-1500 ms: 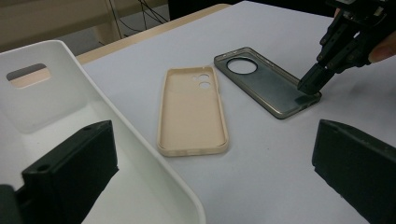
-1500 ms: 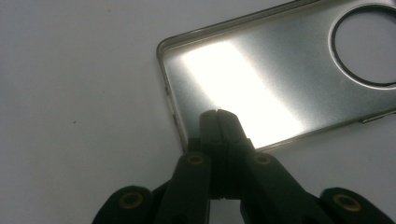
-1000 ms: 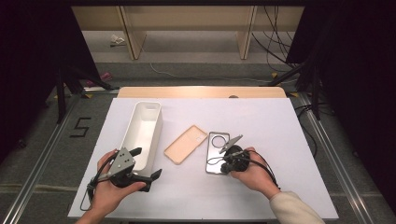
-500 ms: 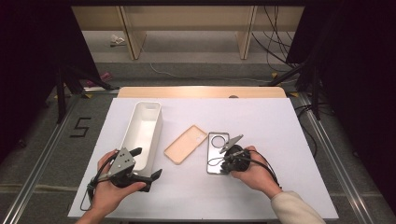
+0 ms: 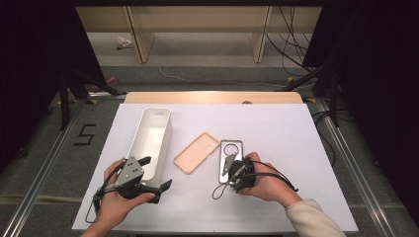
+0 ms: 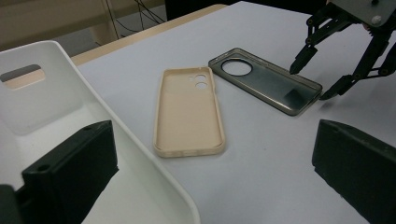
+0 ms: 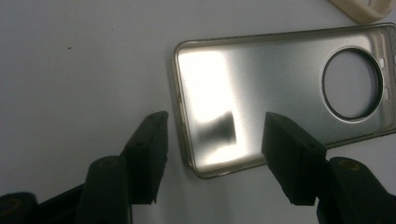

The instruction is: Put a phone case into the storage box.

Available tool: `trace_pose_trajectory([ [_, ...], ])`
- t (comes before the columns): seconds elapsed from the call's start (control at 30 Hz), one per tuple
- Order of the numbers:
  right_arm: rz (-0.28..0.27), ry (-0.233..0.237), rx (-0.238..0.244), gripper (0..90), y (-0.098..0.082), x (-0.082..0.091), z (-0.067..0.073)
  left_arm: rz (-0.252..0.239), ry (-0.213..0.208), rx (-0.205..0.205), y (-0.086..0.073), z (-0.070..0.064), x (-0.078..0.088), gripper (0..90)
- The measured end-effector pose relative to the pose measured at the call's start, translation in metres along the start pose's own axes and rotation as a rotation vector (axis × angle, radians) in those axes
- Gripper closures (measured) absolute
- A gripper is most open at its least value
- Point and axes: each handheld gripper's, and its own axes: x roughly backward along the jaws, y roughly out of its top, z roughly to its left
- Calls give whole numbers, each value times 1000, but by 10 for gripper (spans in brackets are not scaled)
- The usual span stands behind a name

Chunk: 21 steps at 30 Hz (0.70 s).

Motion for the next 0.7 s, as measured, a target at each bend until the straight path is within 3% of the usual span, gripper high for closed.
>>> trace_pose_trajectory([
  [0.3,68,-3,58,455,13,-7,0,-1,-1,3,0,1,0,0],
  [0.7,112,4,82,470,20,-12,1,0,-6,2,0,0,0,0],
])
